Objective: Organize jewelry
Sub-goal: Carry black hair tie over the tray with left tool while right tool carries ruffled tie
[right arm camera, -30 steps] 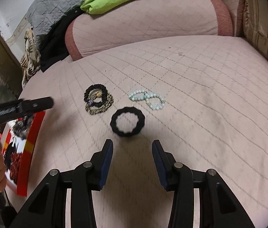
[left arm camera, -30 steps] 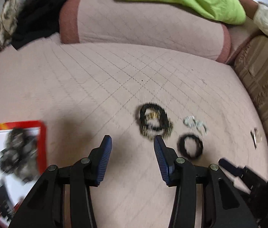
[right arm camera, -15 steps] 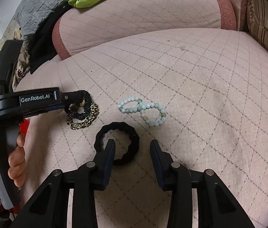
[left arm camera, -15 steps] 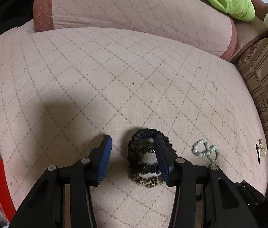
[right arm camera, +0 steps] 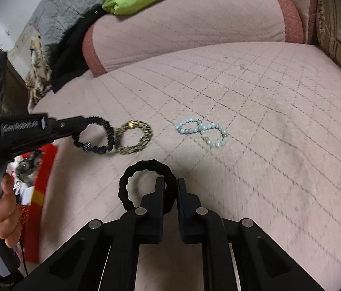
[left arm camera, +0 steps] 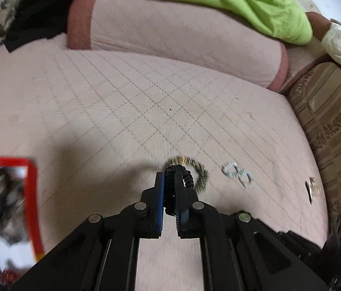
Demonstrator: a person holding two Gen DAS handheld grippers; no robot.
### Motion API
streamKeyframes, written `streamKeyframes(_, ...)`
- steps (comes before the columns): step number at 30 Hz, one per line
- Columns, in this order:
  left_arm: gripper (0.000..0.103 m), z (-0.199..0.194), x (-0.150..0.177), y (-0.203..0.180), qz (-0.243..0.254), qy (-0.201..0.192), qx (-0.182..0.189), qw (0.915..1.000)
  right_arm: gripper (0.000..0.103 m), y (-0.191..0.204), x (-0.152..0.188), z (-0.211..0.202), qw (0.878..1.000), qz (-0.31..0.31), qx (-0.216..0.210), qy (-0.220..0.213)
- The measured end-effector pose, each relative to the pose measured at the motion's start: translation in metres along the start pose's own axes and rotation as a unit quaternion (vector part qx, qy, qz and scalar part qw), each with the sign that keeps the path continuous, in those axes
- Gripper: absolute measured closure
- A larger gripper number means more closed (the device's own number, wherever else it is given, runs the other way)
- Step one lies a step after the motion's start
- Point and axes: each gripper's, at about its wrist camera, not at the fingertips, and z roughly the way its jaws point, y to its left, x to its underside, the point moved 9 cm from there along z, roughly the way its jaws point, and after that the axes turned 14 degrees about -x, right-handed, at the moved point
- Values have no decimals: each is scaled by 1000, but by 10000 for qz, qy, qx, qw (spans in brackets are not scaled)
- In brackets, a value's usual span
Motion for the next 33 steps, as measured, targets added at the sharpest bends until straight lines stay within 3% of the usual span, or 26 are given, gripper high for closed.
streamKeyframes(5, 96, -46, 36, 6, 169, -253, -127, 9995, 93, 15, 19, -33, 9999, -74, 53, -92)
streamKeyframes(10, 96, -80, 74, 11, 295, -510, -418, 9974, 93, 30, 43, -58, 9985, -327, 425, -74)
streamKeyframes(24, 96, -126, 166, 13, 274, -693, -688, 9948, 92, 42, 88, -111, 9948, -396, 937, -84)
streamKeyframes(33, 96, -153, 189, 20, 354, -905, -980, 9904, 92, 72, 105, -123, 9939, -650, 884, -133)
